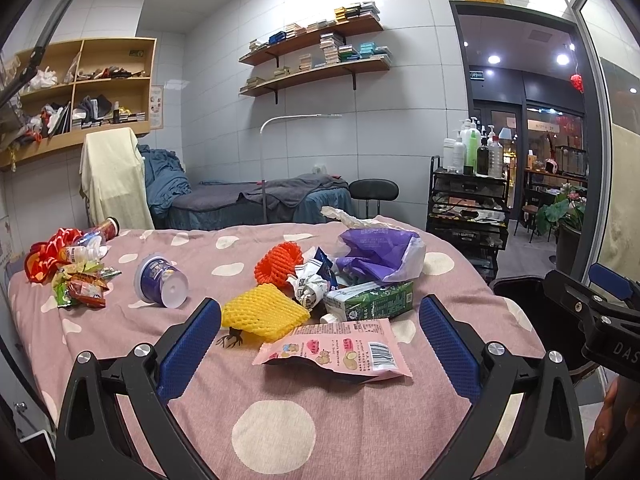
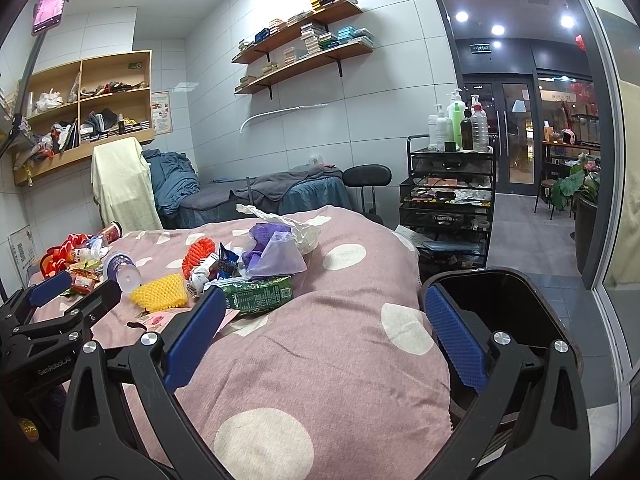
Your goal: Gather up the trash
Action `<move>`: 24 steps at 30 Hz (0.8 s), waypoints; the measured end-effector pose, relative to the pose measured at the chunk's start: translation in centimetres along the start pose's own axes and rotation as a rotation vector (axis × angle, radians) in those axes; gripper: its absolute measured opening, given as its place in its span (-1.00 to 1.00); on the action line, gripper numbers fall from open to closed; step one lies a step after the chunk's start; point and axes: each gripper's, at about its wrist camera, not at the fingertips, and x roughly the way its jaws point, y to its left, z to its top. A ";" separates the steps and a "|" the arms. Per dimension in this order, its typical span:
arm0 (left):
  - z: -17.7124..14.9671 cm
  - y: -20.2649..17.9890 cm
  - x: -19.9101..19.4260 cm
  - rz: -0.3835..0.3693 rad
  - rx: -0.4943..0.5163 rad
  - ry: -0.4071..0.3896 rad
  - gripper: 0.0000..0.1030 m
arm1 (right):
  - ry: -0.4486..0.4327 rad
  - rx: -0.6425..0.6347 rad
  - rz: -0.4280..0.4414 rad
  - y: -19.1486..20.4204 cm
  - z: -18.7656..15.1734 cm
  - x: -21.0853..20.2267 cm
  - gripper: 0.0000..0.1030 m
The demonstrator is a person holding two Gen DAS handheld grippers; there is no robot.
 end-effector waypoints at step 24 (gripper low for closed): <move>-0.5 1.2 1.0 0.024 -0.005 0.077 0.90 | 0.100 -0.001 0.030 -0.2 -0.1 1.9 0.91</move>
